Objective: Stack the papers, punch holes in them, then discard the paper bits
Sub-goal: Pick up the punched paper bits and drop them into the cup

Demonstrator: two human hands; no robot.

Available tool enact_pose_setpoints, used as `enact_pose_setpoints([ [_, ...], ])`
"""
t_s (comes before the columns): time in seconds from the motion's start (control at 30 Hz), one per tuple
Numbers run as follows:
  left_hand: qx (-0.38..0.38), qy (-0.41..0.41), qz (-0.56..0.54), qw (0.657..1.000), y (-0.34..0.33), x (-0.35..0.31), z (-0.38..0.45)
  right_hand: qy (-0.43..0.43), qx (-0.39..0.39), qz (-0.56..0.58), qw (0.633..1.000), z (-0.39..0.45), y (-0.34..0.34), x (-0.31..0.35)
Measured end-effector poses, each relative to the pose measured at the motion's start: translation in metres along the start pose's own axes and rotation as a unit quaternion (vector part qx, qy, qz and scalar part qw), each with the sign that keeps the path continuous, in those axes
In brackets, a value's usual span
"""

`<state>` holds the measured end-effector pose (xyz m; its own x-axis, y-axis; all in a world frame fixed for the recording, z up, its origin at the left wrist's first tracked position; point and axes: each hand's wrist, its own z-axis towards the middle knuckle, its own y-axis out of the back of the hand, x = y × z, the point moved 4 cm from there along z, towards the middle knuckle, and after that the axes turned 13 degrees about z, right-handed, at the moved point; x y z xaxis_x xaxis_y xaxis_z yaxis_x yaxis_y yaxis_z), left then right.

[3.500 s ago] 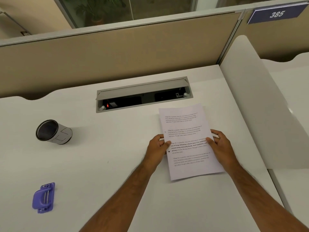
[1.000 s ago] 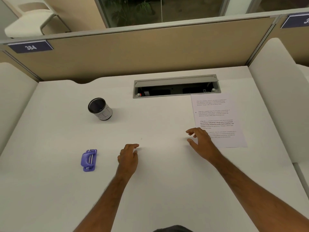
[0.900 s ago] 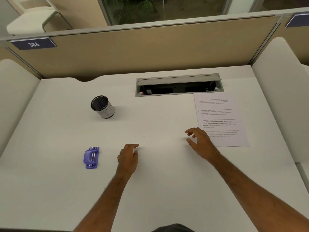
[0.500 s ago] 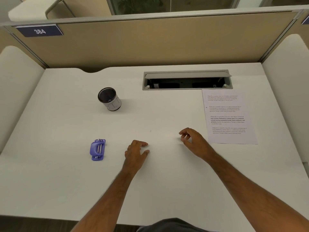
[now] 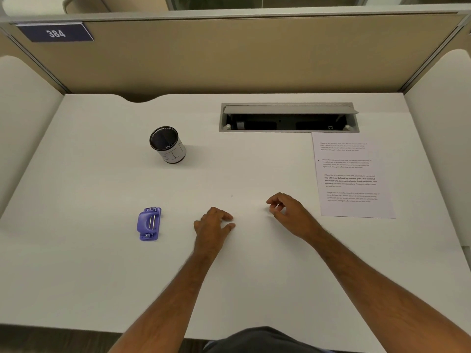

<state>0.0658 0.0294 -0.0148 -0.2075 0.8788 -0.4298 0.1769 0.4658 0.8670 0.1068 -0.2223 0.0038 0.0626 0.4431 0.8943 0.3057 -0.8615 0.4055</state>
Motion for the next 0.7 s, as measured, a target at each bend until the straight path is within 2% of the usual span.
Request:
enact_pose_setpoints([
  [0.3,-0.016,0.0,-0.005,1.0,0.003,0.001,0.003,-0.007,0.003,0.006,1.0,0.004,-0.002,-0.001],
  [0.7,0.015,-0.02,0.061,0.998,-0.002,-0.001,0.007,-0.024,0.017,0.019,0.999,0.016,-0.01,0.008],
])
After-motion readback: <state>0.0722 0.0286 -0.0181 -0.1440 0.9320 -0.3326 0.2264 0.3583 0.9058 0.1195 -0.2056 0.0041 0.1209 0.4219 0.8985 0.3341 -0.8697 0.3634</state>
